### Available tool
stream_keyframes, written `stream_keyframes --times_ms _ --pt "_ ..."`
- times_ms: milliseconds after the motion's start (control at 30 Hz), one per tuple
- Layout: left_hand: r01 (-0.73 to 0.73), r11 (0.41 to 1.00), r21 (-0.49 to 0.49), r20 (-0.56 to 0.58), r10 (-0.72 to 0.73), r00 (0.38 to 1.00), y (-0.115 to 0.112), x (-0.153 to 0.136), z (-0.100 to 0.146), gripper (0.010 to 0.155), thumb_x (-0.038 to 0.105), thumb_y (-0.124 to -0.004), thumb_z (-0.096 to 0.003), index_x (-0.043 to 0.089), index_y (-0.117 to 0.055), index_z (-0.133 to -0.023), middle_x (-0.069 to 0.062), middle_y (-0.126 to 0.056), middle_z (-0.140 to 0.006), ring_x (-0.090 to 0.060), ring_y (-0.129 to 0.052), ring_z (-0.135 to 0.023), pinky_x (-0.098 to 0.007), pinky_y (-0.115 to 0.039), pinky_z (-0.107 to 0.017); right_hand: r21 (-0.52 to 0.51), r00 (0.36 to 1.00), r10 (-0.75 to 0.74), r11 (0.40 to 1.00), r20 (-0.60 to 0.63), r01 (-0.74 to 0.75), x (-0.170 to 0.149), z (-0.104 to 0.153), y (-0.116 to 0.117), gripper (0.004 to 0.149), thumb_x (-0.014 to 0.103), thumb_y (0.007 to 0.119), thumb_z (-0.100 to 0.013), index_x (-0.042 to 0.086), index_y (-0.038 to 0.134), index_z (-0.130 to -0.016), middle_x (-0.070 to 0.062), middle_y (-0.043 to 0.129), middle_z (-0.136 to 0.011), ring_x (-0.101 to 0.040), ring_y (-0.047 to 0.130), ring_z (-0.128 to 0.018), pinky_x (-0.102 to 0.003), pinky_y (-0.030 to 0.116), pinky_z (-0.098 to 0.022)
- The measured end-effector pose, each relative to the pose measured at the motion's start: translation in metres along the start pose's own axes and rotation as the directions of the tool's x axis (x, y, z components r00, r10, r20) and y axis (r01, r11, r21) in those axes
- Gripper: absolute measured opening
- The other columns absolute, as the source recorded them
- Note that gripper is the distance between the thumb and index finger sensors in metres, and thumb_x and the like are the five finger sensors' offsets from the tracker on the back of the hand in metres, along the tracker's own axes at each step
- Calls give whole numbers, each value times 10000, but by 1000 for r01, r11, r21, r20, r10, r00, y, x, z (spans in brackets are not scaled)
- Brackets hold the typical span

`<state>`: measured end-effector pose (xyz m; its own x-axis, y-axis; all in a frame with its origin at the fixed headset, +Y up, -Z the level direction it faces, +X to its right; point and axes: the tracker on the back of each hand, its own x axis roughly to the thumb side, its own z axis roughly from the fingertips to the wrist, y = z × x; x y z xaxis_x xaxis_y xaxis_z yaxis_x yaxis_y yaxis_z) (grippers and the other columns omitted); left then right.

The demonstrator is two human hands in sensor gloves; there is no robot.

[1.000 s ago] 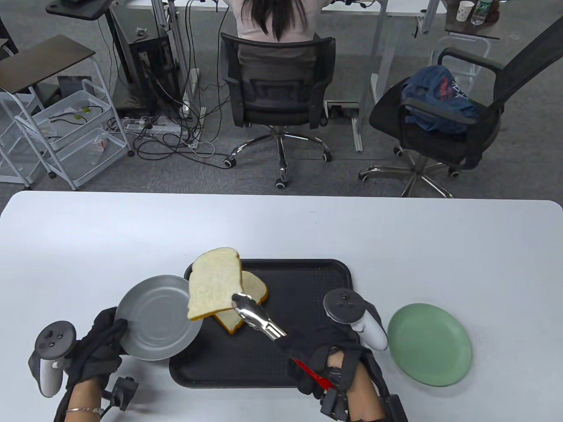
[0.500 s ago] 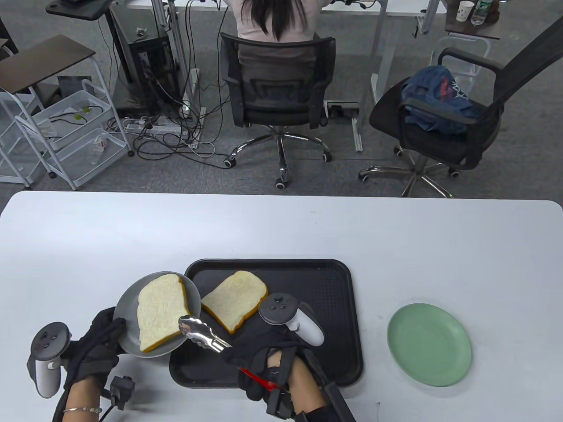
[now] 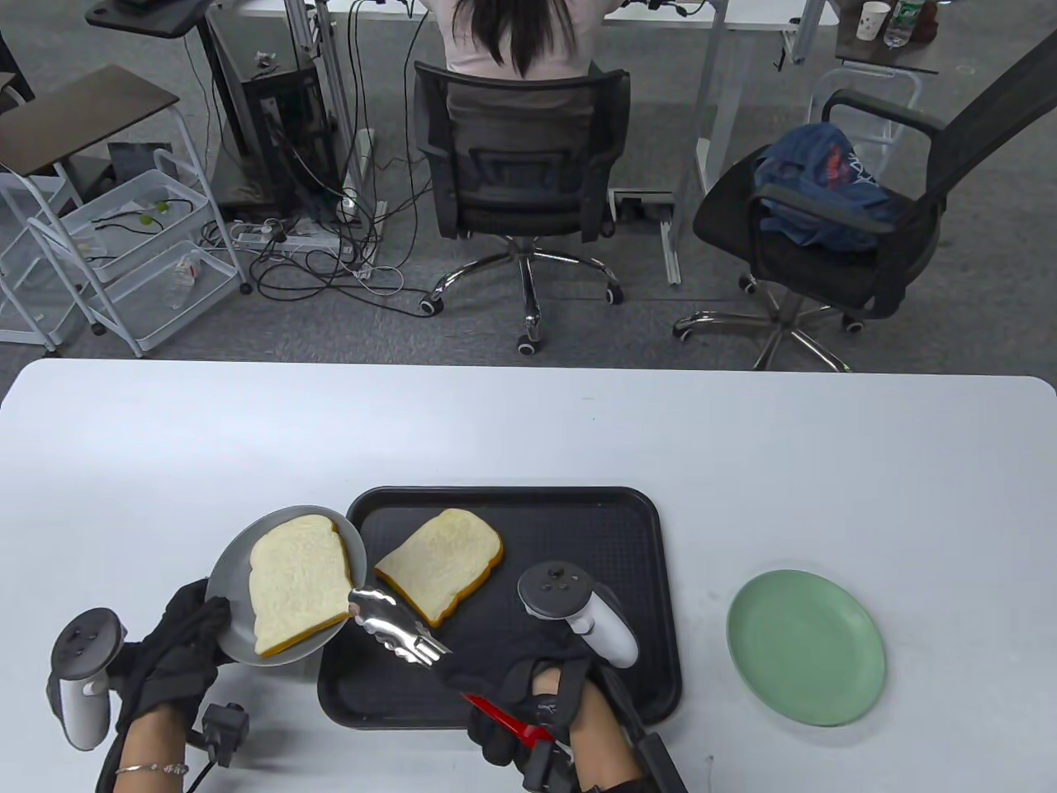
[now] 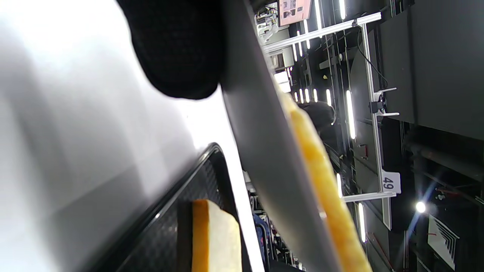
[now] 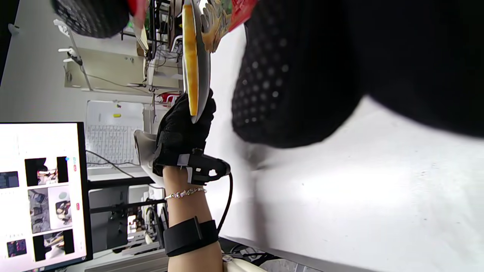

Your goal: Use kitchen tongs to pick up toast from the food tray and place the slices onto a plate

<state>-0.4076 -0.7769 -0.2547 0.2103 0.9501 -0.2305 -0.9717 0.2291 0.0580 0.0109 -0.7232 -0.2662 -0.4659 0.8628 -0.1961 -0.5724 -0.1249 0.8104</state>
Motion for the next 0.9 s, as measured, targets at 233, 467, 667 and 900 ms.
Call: stream_keyframes --times_ms 233,467,667,900 --pt "2 1000 8 -3 -2 1000 1 0 0 551 202 -585 -706 -61 -407 -1155 -235 -793 -975 -262 -1017 -619 -192 -976 -435 -83 999 -37 996 -35 34 -18 20 -17 868 594 682 -474 -160 528 -876 -351 923 -479 -299 1011 -102 -418 901 -2" --pt "2 1000 11 -1 -2 1000 1 1 1 551 203 -585 -706 -63 -408 -1155 -238 -792 -975 -265 -1017 -617 -193 -976 -433 -157 988 -80 986 -128 60 -50 22 -33 869 592 678 -475 -163 522 -876 -355 921 -477 -301 1010 -99 -419 900 2" --pt "0 1000 15 -6 0 1000 2 1 1 551 203 -585 -706 -63 -408 -1155 -237 -793 -975 -267 -1016 -618 -194 -976 -434 -218 973 -111 974 -204 66 -77 15 -46 870 594 669 -479 -163 511 -876 -355 917 -477 -297 1011 -101 -414 903 2" --pt "-4 1000 19 -4 4 1000 3 1 1 550 202 -586 -707 -63 -410 -1155 -240 -792 -975 -268 -1016 -616 -197 -976 -432 -217 964 -143 972 -223 94 -90 0 -54 870 595 663 -481 -164 504 -876 -357 913 -478 -300 1010 -103 -415 903 1"
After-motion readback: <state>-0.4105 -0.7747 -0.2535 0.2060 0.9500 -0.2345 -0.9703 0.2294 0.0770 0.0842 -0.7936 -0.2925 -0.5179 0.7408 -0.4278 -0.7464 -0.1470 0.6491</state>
